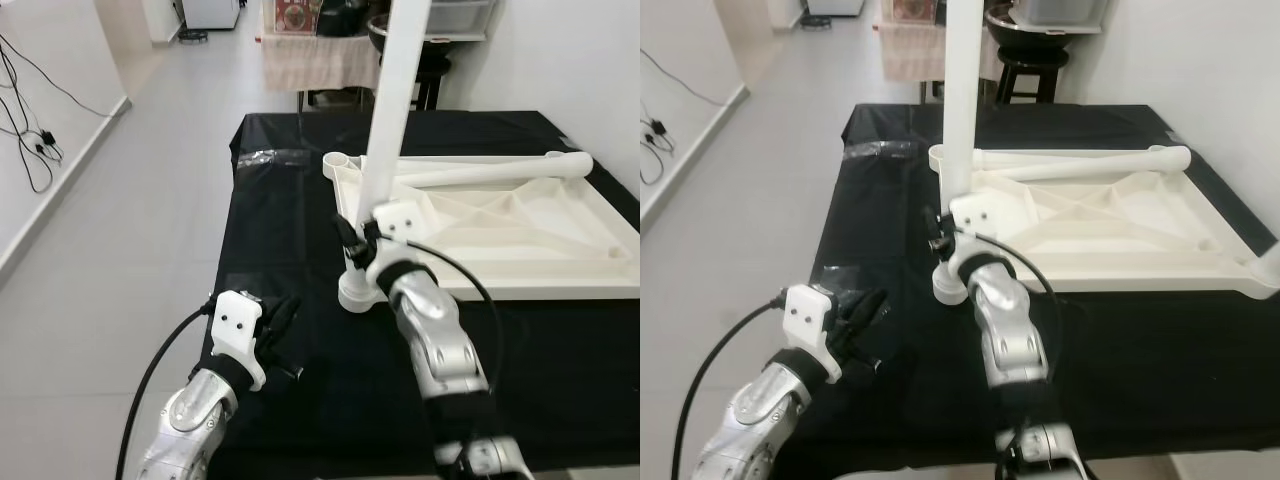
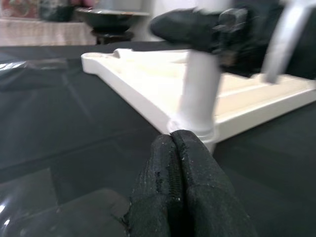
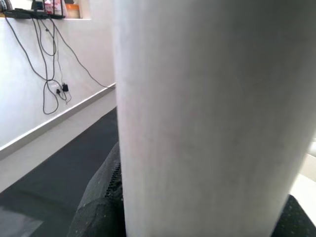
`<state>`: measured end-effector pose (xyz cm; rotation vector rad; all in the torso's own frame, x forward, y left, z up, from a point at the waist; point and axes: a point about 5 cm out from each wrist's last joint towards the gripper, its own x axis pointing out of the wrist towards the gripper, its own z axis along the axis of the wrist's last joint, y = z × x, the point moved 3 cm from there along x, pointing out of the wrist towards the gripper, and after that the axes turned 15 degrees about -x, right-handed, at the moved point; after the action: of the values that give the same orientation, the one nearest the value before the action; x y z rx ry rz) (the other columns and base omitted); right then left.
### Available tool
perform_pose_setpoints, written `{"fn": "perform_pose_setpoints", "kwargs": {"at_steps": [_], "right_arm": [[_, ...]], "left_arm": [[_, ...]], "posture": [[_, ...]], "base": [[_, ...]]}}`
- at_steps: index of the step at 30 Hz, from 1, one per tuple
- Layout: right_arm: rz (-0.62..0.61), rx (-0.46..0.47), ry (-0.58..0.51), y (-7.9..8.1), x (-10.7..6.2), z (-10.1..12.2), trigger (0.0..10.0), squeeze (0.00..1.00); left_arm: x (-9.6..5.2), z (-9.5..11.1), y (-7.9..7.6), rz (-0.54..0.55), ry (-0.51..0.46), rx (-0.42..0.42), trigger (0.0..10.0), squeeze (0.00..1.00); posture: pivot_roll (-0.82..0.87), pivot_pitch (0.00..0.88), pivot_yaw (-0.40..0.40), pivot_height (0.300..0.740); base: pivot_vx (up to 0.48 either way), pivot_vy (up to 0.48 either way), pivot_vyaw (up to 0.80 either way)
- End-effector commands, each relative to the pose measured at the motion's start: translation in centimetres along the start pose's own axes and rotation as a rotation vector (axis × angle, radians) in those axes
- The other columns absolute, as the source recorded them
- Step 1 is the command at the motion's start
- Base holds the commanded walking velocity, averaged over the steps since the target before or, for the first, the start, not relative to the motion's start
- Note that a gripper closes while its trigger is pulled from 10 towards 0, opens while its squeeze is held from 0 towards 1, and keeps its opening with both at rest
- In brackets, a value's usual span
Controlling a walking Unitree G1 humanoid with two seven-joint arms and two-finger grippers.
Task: Building children table
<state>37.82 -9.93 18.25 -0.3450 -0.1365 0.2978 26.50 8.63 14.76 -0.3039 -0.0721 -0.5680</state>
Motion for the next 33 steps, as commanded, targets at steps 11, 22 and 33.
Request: {"fn": "perform_pose_setpoints", "kwargs": {"at_steps": [11,22,33], "right_arm": [[0.19,0.019,0.058,1.6,-1.5,-1.5,10.0,1.0],[0.815,-0.042,-0.137,1.9,-0.4,2.2,10.0,0.0],[0.966,0.064,-0.101,2.9,0.6,1.4,0.0,0.0]], "left_arm": [[-0.8,-0.3,0.3,0.044,0.023,-0.043,10.0,0.0],[-0.1,-1.3,0.8,0.05,0.08,-0.077,10.0,0.0],[0.8,-1.4,1.3,0.045,0.094,-0.087,10.0,0.0]], "posture": [[0.02,0.153,-0.045,0.74],[0.01,0.141,-0.016,0.74],[0.02,0.118,-0.01,0.74]], "base": [[0.0,0.0,0.0],[0.0,0.0,0.0],[0.0,0.0,0.0]]}}
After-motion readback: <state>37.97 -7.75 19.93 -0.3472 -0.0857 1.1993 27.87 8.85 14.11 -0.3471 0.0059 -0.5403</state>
